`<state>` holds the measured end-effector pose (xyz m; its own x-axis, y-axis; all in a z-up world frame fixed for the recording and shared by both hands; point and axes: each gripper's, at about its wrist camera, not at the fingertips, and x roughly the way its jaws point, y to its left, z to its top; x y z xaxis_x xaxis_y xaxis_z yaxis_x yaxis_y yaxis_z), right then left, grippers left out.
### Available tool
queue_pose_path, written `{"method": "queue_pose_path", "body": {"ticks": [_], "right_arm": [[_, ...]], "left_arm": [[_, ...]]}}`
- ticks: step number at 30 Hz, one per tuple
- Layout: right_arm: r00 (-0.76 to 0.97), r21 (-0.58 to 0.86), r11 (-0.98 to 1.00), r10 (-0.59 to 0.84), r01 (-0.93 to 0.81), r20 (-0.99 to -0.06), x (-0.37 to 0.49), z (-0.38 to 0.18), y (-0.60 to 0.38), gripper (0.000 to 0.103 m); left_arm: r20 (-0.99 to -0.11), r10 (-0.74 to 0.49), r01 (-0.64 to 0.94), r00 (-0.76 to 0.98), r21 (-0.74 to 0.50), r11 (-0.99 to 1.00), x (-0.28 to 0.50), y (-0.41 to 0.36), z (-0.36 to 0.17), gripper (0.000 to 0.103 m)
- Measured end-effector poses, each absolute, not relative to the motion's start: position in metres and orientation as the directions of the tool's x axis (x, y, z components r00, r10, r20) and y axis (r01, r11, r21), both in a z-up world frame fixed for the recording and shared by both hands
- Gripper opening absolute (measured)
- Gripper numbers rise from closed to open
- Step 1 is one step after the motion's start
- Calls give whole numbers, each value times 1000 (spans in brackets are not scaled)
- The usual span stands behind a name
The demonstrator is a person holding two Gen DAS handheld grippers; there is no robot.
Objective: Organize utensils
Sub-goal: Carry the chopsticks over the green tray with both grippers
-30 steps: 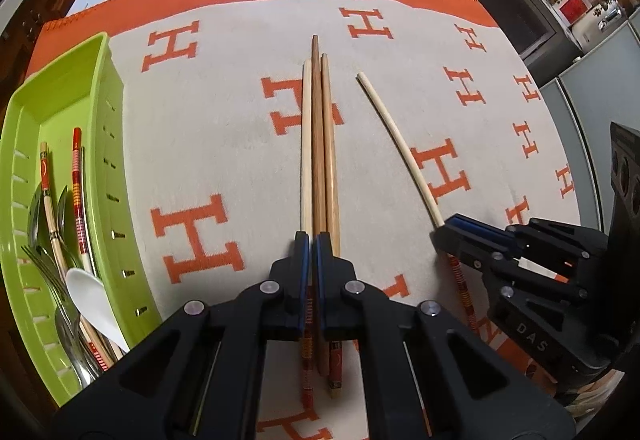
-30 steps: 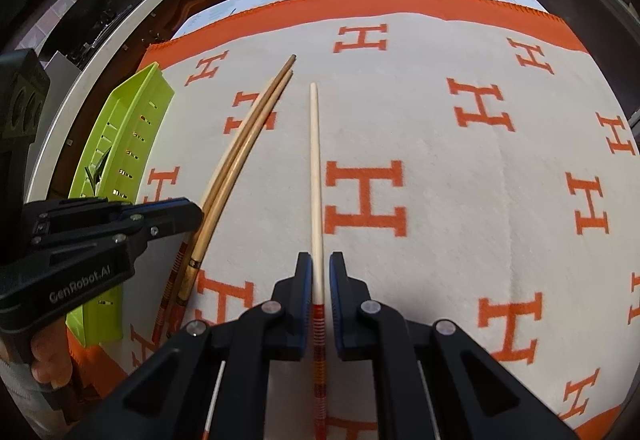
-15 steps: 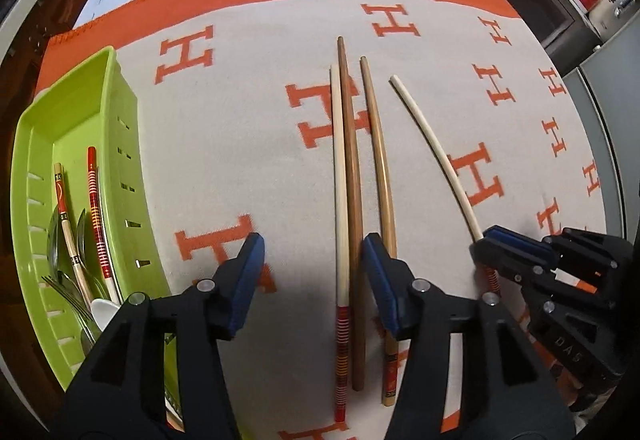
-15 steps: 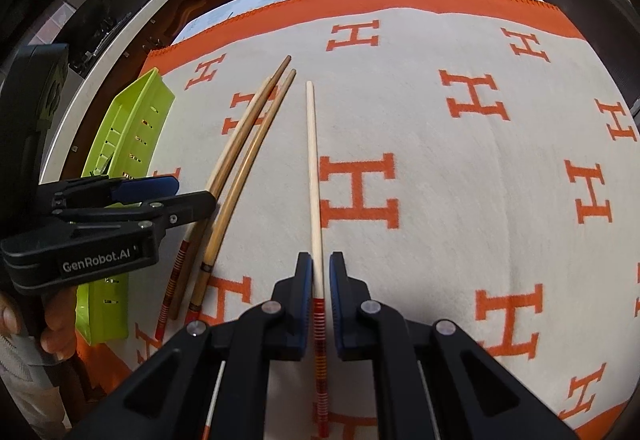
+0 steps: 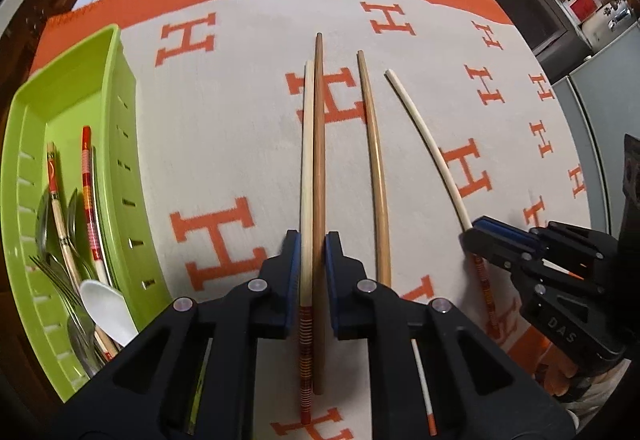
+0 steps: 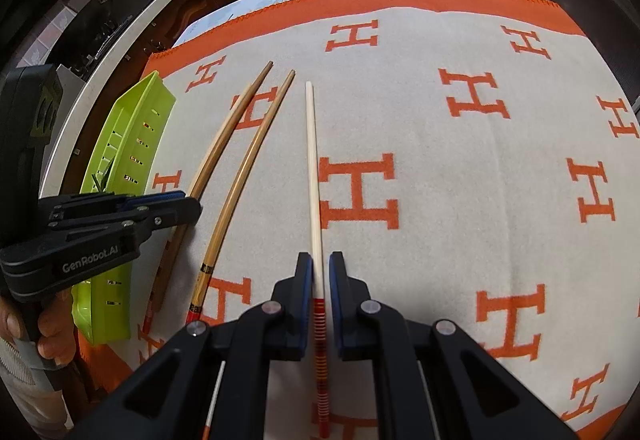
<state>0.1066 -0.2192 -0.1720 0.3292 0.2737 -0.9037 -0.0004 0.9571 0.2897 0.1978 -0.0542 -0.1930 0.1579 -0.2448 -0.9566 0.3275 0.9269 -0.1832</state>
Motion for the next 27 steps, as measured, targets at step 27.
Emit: {"method": "queue_pose_path", "body": {"ticks": [27], "right_arm": [[346,318,948,289,28,-892,96,-157,-217,5]], "left_arm": [[-890,-324,229,321,-259,938,144,13,-98,9]]}}
